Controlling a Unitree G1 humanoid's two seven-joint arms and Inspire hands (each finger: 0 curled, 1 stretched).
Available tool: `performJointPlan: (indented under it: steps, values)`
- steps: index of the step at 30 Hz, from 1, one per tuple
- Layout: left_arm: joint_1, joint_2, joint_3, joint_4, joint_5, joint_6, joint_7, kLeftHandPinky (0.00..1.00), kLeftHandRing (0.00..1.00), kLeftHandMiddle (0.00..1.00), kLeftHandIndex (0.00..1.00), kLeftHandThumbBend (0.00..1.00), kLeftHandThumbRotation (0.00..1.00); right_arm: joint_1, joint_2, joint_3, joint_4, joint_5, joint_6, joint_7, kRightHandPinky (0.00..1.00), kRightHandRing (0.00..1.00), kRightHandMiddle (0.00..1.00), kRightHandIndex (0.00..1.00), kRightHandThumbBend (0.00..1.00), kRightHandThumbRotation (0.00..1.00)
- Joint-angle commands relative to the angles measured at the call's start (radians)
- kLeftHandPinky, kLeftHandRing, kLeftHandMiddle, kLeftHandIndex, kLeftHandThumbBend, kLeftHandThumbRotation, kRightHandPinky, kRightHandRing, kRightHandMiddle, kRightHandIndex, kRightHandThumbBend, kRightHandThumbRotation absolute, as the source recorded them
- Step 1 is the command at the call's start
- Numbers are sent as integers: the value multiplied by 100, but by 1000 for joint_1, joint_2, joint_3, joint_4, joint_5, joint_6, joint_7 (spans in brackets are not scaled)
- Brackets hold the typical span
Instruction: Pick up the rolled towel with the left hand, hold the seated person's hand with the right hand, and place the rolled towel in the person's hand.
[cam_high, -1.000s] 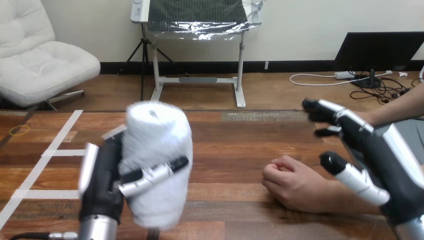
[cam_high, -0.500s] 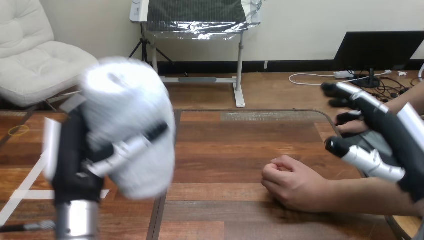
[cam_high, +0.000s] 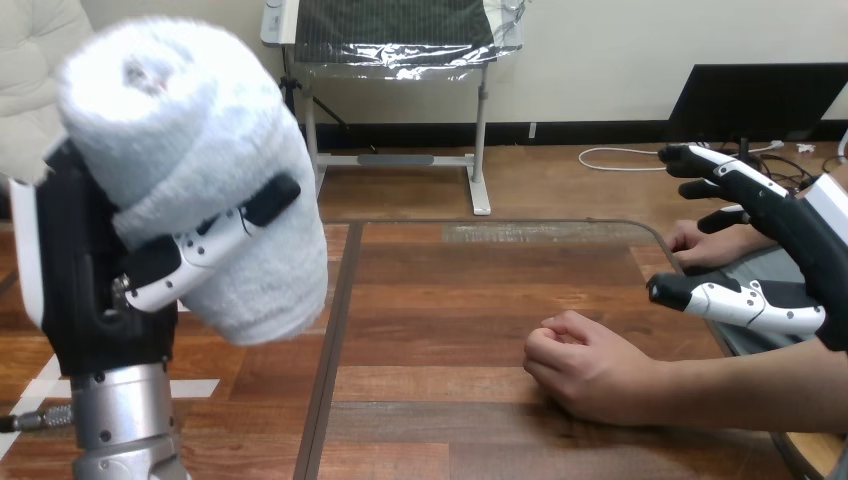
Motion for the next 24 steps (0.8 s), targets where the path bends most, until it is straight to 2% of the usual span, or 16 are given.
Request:
performJointPlan:
  steps: [1, 8, 14, 17, 24]
  values:
    - [-45, -11, 3, -14, -11, -8, -18, 18, 24, 32, 36, 39, 0, -61, -42, -4, 35, -8, 10, 20, 71, 85, 89, 89, 100, 57]
    - [-51, -15, 12, -3, -10, -9, -27, 18, 24, 32, 36, 39, 0, -80, -67, 8, 83, -11, 0, 53, 70, 85, 89, 88, 100, 53]
    - [-55, -18, 16, 9, -22, -18, -44, 18, 24, 32, 36, 40, 0, -98, -84, 25, 139, -33, -21, 75, 69, 85, 89, 89, 100, 53]
    - [-55, -20, 19, 10, -20, -15, -47, 18, 24, 32, 36, 40, 0, -99, -94, 34, 154, -46, -14, 87, 70, 86, 89, 89, 100, 54]
    - [-54, -28, 23, 9, -17, -7, -52, 18, 24, 32, 36, 41, 0, -101, -107, 59, 193, -103, -37, 78, 72, 86, 89, 89, 100, 53]
